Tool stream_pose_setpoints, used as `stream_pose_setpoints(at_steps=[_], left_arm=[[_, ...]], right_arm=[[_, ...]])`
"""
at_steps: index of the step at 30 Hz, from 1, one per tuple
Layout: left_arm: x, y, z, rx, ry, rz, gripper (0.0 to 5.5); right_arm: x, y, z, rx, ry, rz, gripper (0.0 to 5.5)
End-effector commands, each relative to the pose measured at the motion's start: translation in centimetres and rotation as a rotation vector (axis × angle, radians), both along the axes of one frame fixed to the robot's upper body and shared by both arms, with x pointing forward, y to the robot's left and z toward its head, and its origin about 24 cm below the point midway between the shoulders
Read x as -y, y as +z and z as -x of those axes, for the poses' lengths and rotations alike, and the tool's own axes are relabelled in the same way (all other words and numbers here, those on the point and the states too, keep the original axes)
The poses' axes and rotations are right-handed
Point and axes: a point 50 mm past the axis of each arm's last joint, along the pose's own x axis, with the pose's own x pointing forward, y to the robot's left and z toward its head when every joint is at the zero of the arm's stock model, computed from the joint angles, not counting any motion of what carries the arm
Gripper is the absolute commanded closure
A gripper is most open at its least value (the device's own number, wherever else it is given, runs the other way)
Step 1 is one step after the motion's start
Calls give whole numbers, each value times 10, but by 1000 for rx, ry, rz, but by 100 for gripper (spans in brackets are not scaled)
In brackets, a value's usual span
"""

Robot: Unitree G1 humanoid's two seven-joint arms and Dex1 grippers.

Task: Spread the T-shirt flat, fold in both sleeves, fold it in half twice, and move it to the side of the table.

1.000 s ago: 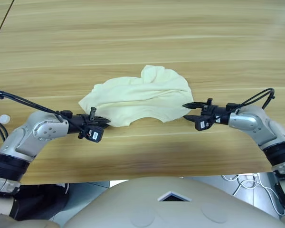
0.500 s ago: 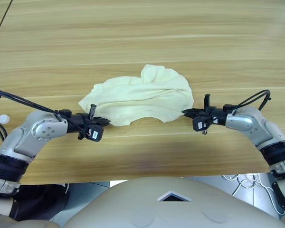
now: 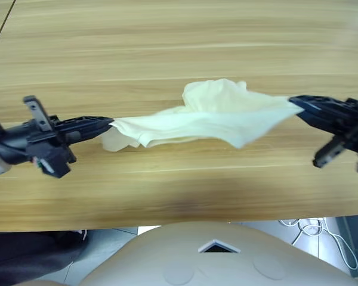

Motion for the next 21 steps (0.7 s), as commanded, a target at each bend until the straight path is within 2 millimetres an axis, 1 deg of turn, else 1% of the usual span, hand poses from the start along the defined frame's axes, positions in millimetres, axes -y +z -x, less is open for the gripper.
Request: stream_pose_setpoints(at_steps=[1,2,3,4,6,8,9,10,11,12,13,14,15,16,17,18,19,20,21], left_arm=[[11,74,66,135,-386,290,550],[5,81,69,123,-413,346,550],[-3,80,63,110,-377,352,550],[-11,75,52,83,-317,333,550],[-24,45,22,-8,-129,172,550],[-32,2,-11,-148,19,-68,550],[-33,-12,-27,-206,60,-164,550],[-34,-21,-50,-243,108,-273,550],[-35,-20,-83,-284,180,-331,550],[-35,-12,-115,-305,252,-362,550],[-33,1,-144,-321,334,-364,550],[-27,28,-183,-275,510,-269,550],[-19,61,-209,-171,661,-170,550],[-10,108,-225,-12,812,21,550],[-6,179,-223,190,899,394,550],[-11,236,-204,318,904,782,550],[-18,268,-186,370,874,1046,550],[-24,283,-173,437,839,1131,550],[-27,284,-169,489,826,1114,550]], right_arm=[[18,52,58,71,323,-197,546],[19,50,60,49,340,-189,546],[17,44,57,13,332,-145,546],[14,33,50,-27,302,-76,546],[7,-3,21,-111,156,163,546],[7,-48,-24,-197,-39,452,546],[9,-61,-44,-226,-108,555,546],[15,-69,-70,-252,-199,647,546],[21,-68,-104,-274,-311,703,546],[23,-59,-138,-267,-422,736,546],[23,-44,-166,-259,-533,743,546],[18,-7,-206,-196,-761,650,546],[13,32,-231,-100,-958,542,546],[9,82,-243,12,-1141,344,546],[9,146,-237,124,-1267,11,546],[13,196,-221,163,-1272,-317,546],[17,226,-206,176,-1240,-532,546],[22,241,-196,198,-1207,-639,546],[26,243,-192,216,-1190,-668,546]])
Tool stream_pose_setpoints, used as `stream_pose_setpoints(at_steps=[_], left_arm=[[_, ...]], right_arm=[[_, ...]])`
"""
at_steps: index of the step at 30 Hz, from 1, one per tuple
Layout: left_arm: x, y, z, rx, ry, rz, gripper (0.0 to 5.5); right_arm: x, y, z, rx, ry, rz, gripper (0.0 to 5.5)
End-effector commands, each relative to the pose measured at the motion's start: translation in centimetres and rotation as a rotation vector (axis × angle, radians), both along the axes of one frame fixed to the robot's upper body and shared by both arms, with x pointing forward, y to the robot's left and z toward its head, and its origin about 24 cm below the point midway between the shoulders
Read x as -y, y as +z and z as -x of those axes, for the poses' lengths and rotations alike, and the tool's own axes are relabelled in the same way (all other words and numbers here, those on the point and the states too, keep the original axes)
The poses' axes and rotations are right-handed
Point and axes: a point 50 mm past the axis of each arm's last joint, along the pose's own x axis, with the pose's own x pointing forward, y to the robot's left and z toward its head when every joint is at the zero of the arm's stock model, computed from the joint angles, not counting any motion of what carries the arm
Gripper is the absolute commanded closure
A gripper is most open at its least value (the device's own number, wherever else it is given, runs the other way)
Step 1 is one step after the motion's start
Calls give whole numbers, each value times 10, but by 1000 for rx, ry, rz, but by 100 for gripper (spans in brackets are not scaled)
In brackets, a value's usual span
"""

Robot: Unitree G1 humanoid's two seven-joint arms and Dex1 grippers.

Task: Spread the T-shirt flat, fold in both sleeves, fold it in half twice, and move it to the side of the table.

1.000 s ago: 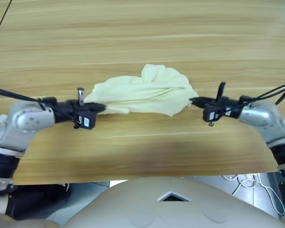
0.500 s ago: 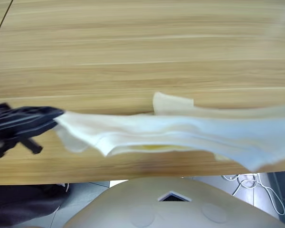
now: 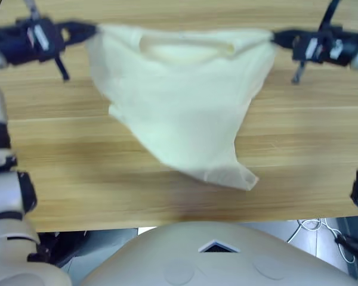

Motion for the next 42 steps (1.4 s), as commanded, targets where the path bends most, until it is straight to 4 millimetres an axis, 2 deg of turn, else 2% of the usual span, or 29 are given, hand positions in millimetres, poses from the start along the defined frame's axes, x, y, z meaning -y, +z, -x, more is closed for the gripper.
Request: stream_pose_setpoints(at_steps=[1,2,3,6,7,9,10,11,13,14,15,17,18,20,22,27,30,33,37,39,42], left_arm=[[-29,222,5,647,523,769,550],[-33,209,2,666,533,679,550],[-42,186,-3,672,564,577,550],[-71,94,-12,589,642,282,550],[-80,68,-8,586,646,232,550],[-93,36,6,601,631,248,550],[-95,23,12,599,603,246,550],[-91,-1,18,536,533,207,550],[-77,-63,39,321,336,62,550],[-70,-91,55,202,242,4,550],[-60,-125,82,38,120,-65,550],[-44,-157,124,-153,-41,-90,550],[-36,-164,143,-202,-101,-69,550],[-24,-172,166,-252,-166,-47,550],[-18,-177,178,-293,-182,-68,550],[-16,-175,193,-354,-204,-165,550],[-9,-181,205,-423,-266,-244,550],[-4,-190,219,-497,-318,-321,550],[1,-202,235,-566,-381,-378,550],[5,-199,241,-571,-409,-350,550],[0,-193,234,-561,-380,-305,496]], right_arm=[[38,230,-2,671,-586,-756,546],[40,219,-5,664,-579,-720,546],[43,201,-12,659,-585,-637,546],[54,138,-25,596,-560,-430,546],[57,124,-24,560,-524,-421,546],[63,103,-21,498,-456,-397,546],[64,94,-18,470,-417,-372,546],[60,78,-15,415,-348,-323,546],[47,37,-3,280,-171,-174,546],[38,16,6,210,-80,-101,546],[27,-15,23,109,35,-16,546],[12,-54,59,-52,206,58,546],[5,-72,81,-139,292,73,546],[4,-104,128,-314,432,107,546],[9,-117,156,-423,481,99,546],[24,-130,177,-561,429,91,546],[32,-145,187,-646,391,111,546],[31,-156,199,-712,402,126,546],[23,-164,212,-750,438,127,471],[22,-162,214,-756,455,110,433],[22,-157,219,-767,480,77,380]])
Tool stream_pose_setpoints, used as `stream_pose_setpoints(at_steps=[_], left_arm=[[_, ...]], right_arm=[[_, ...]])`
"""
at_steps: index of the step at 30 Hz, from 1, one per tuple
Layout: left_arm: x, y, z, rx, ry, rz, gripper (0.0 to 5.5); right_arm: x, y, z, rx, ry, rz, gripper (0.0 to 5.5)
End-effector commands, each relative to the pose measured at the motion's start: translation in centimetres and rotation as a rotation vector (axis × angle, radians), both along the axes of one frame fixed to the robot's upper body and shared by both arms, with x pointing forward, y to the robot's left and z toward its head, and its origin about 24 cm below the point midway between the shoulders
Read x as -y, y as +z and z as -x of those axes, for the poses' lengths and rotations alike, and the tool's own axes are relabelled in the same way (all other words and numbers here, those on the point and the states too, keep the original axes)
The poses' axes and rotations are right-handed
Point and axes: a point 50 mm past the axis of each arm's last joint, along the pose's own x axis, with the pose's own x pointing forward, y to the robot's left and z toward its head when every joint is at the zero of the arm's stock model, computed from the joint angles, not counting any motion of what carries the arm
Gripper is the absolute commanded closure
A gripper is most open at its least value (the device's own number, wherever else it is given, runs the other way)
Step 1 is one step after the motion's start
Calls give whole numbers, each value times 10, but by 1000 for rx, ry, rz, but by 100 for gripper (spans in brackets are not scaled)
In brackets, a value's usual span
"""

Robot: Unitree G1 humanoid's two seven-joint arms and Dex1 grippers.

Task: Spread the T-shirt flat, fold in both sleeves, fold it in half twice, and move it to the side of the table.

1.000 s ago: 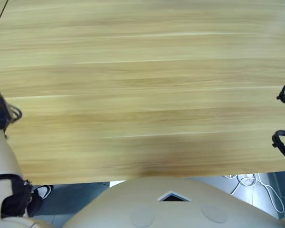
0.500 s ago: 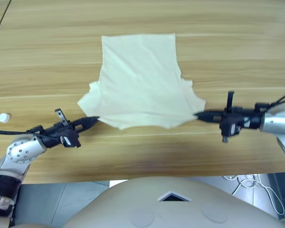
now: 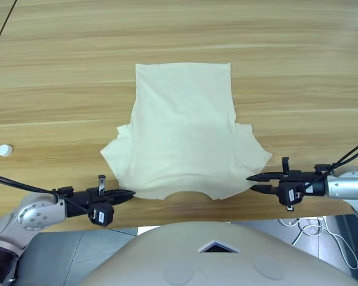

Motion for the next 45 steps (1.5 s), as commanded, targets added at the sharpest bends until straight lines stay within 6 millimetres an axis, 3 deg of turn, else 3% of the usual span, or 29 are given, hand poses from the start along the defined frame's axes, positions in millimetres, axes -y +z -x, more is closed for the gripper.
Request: stream_pose_setpoints(at_steps=[1,6,9,13,15,17,20,23,26,29,31,37,45], left_arm=[[-11,6,-11,7,50,1,477],[-23,-1,-12,-34,92,-69,446],[-24,7,-6,-58,80,-20,446],[-16,39,2,-98,4,202,446],[-13,70,-3,-59,-22,387,446],[-14,90,-18,-6,-11,494,446],[-19,91,-72,186,207,481,446],[-16,81,-130,472,394,329,446],[-14,60,-165,609,474,124,446],[-13,24,-161,563,410,-61,446],[-10,10,-152,519,353,-95,446],[-8,5,-154,555,343,-98,446],[-11,6,-164,621,366,-128,446]], right_arm=[[0,6,5,-26,16,-30,359],[13,0,3,-30,10,93,273],[8,17,6,-5,42,10,228],[10,55,2,73,27,-182,157],[16,82,-18,173,-49,-281,109],[17,92,-41,248,-123,-302,74],[5,77,-94,385,-296,-233,29],[-19,62,-143,520,-424,-164,13],[-44,52,-186,642,-549,-117,13],[-59,38,-207,670,-627,-84,13],[-63,21,-219,675,-674,-1,13],[-76,-17,-230,666,-700,195,13],[-80,-27,-232,691,-748,292,13]])
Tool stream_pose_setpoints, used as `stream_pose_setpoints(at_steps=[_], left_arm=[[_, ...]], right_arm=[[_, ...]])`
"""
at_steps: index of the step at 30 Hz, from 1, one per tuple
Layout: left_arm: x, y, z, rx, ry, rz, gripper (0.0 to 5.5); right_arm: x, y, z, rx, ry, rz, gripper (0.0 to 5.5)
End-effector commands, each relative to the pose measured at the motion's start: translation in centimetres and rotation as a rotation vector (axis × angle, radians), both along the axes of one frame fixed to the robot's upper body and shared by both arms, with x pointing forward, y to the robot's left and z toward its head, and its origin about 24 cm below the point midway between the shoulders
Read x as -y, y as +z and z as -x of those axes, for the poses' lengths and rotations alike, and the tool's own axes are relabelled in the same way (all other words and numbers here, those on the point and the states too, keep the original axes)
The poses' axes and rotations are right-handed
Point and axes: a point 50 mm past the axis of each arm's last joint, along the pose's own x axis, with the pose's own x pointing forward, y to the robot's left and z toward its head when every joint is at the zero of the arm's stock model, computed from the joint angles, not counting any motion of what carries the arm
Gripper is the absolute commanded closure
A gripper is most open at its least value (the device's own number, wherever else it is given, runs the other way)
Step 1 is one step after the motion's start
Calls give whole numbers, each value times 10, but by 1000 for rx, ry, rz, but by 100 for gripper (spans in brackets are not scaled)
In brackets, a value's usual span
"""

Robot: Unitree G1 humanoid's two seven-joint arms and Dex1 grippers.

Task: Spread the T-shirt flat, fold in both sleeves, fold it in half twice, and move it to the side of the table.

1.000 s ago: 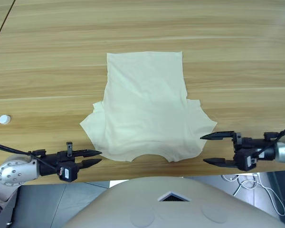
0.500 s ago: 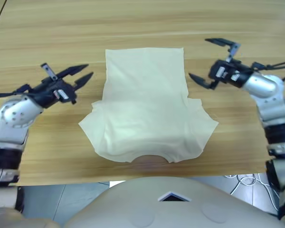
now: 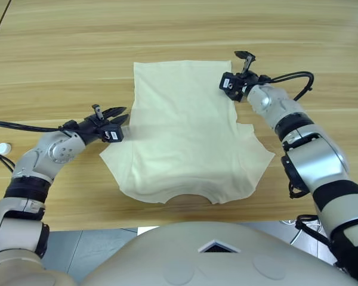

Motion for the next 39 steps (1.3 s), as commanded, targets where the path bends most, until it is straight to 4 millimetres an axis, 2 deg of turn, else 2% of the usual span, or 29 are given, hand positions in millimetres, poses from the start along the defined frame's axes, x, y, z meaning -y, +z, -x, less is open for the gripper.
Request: stream_pose_setpoints(at_steps=[1,8,11,14,19,21,24,26,28,30,34,39], left_arm=[[-3,3,-10,45,25,-38,446],[-8,-2,-12,62,49,-61,446],[-10,0,-16,81,60,-61,446],[-12,9,-18,117,74,-16,446],[-26,41,-14,176,86,105,446],[-36,57,1,143,63,124,446],[-41,70,33,15,-18,141,398],[-43,69,62,-132,-58,135,369],[-54,57,87,-247,-46,-4,329],[-53,47,104,-312,-76,-147,313],[-40,28,121,-370,-117,-260,313],[-36,13,126,-406,-110,-305,313]], right_arm=[[-1,-3,-1,-8,-38,30,13],[-11,8,-5,98,-8,-12,13],[-10,20,-9,184,-15,-83,13],[-8,42,-14,319,-20,-239,13],[8,76,-7,455,58,-567,13],[21,84,1,463,94,-644,13],[41,92,14,462,140,-701,10],[52,98,24,466,162,-726,10],[63,105,35,475,176,-731,10],[71,111,48,480,185,-735,10],[65,120,64,471,220,-787,10],[61,121,72,447,222,-805,10]])
